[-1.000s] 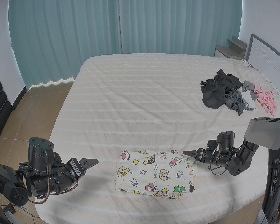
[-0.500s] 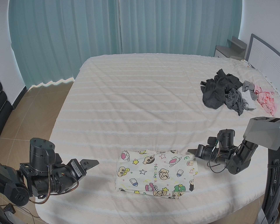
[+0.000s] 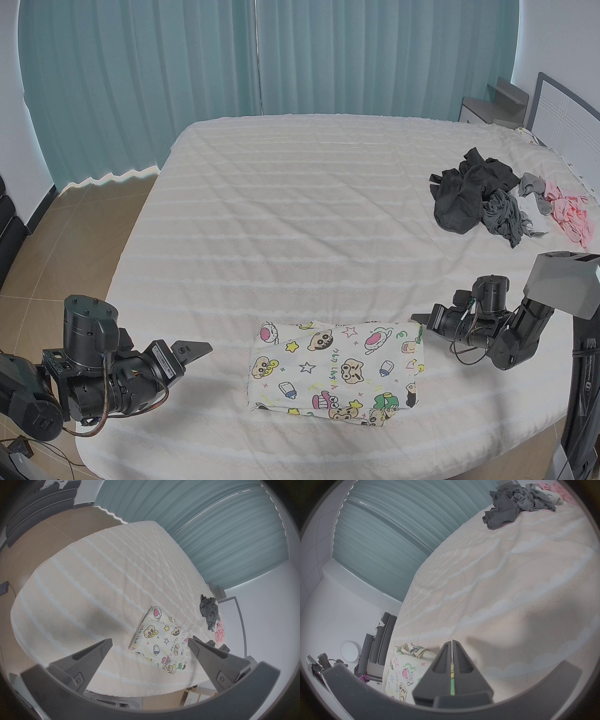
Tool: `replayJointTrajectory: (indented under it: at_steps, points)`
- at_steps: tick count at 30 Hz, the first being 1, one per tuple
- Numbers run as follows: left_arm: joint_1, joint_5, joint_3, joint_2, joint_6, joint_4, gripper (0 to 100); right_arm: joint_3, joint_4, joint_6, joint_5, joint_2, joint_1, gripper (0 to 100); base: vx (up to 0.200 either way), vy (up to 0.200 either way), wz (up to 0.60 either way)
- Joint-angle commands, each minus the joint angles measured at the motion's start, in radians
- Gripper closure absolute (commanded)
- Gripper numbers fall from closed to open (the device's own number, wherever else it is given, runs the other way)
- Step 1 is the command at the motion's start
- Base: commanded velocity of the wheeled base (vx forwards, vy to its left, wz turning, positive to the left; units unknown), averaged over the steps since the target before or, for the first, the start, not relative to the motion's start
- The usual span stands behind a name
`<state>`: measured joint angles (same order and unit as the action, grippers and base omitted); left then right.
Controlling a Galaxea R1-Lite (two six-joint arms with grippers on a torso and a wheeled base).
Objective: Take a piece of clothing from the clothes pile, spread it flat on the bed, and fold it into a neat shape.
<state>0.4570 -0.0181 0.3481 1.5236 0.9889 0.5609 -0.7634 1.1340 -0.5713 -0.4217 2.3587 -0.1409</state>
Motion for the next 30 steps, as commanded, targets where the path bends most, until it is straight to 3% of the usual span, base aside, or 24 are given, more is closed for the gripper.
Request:
replayJointTrajectory:
  at_steps: [1, 3, 4, 11, 15, 17, 19, 25, 30]
  points:
    - [0.000, 0.000, 0.000, 0.003, 0.000, 0.001, 0, 0.004, 0.003, -0.001, -0.003, 0.008, 0.009, 100, 0.000, 0.000, 0.00]
    - [0.000, 0.000, 0.000, 0.012, 0.000, 0.002, 0, 0.004, 0.001, -0.002, -0.002, 0.008, 0.007, 100, 0.000, 0.000, 0.00]
    - [-0.001, -0.002, -0.001, 0.021, 0.000, 0.013, 0, 0.007, 0.003, -0.002, -0.003, 0.005, 0.006, 0, 0.000, 0.000, 0.00]
    - [-0.003, 0.009, 0.006, 0.102, -0.007, 0.096, 0, 0.101, 0.009, 0.004, 0.001, -0.095, 0.007, 0, 0.000, 0.000, 0.00]
    - [-0.054, 0.053, 0.089, 0.320, -0.179, 0.217, 0, 0.257, 0.018, 0.021, -0.066, -0.150, -0.019, 0, 0.000, 0.000, 0.00]
    - [-0.081, 0.073, 0.150, 0.425, -0.319, 0.234, 0, 0.288, 0.036, 0.034, -0.111, -0.144, -0.026, 0, 0.000, 0.000, 0.00]
    - [-0.093, 0.090, 0.204, 0.487, -0.388, 0.232, 0, 0.292, 0.029, 0.053, -0.117, -0.134, -0.032, 0, 0.000, 0.000, 0.00]
    - [-0.093, 0.210, 0.322, 0.579, -0.418, 0.231, 0, 0.294, 0.001, 0.070, -0.140, -0.115, -0.062, 0, 0.000, 0.000, 0.00]
    - [-0.093, 0.219, 0.368, 0.641, -0.426, 0.226, 0, 0.292, -0.025, 0.071, -0.149, -0.108, -0.088, 0, 0.000, 0.000, 0.00]
